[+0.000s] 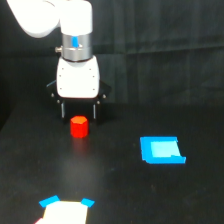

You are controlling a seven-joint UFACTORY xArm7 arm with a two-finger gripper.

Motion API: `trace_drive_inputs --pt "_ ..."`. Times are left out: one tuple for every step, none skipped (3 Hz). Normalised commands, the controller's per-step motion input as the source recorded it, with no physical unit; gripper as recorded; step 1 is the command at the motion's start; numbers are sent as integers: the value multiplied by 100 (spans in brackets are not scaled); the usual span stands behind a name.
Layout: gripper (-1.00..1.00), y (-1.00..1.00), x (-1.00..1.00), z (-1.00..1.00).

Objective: Pick up the red object from the table

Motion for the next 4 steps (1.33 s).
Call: trace_drive_inputs --pt "100 -98 75 5" --pt "-20 -27 -76 -63" --pt "-89 10 -51 3" --pt "-100 34 -15 19"
